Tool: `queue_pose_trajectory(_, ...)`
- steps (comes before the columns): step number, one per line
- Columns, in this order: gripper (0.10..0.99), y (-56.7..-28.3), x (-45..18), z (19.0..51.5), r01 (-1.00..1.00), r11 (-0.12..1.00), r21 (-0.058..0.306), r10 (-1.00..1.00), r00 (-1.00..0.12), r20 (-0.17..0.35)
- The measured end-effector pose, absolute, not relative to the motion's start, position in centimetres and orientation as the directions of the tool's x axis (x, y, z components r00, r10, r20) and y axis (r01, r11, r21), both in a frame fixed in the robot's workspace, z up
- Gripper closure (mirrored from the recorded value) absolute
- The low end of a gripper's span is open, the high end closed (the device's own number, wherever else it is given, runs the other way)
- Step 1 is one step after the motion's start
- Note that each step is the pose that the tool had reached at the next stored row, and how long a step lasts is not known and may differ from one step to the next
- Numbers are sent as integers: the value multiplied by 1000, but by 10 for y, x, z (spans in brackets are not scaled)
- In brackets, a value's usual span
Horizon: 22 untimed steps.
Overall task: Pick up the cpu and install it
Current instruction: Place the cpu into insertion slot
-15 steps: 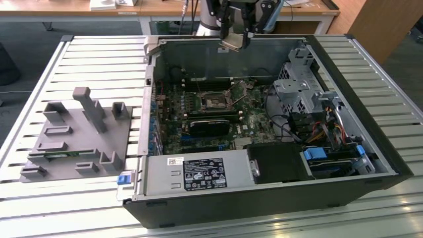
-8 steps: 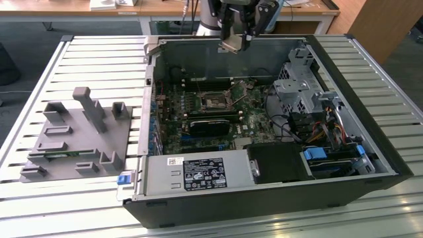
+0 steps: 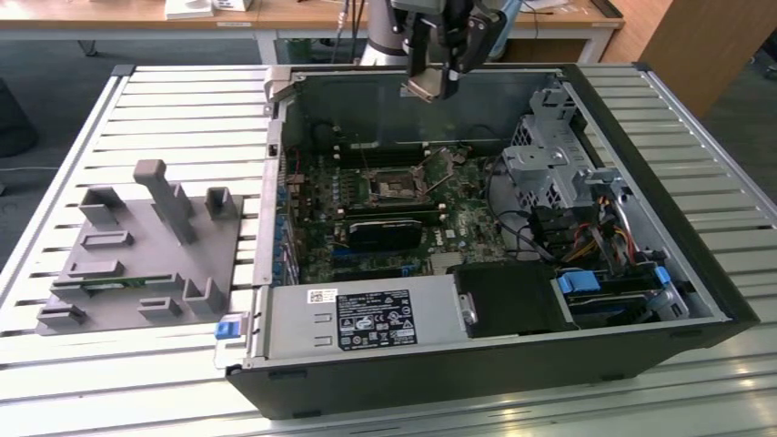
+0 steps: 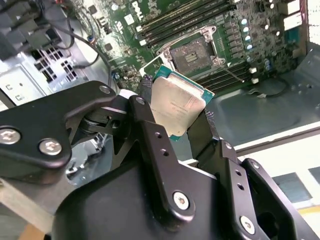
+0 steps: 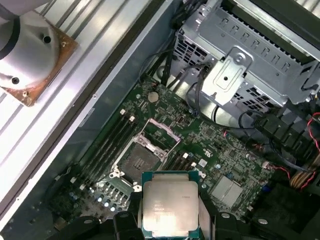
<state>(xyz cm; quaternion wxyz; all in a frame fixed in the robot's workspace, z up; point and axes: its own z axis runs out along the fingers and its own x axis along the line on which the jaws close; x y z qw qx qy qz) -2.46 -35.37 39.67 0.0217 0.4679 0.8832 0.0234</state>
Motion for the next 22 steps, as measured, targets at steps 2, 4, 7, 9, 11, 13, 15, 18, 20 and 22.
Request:
queue_pose_trajectory(2, 553, -354, -25, 396, 844, 532, 62, 846, -532, -17)
queue_pose_trajectory(4, 553, -354, -25, 396, 862, 502, 62, 864, -502, -17)
queue_pose_trajectory(7, 553, -354, -25, 396, 883, 465, 62, 885, -465, -17)
queue_pose_trajectory(9, 553, -354, -25, 396, 895, 441, 62, 897, -441, -17)
queue_pose_trajectory(11, 553, -354, -25, 396, 899, 433, 62, 901, -433, -17)
queue_pose_trajectory(13, 553, -354, -26, 396, 900, 432, 62, 902, -431, -17)
queue_pose_trajectory(15, 553, -354, -29, 395, 900, 432, 62, 902, -432, -17)
queue_pose_trajectory(18, 553, -354, -31, 395, 902, 428, 62, 904, -428, -16)
queue_pose_trajectory(20, 553, -354, -31, 394, 912, 405, 62, 914, -405, -17)
queue_pose_trajectory(22, 553, -354, -31, 394, 925, 376, 62, 927, -376, -17)
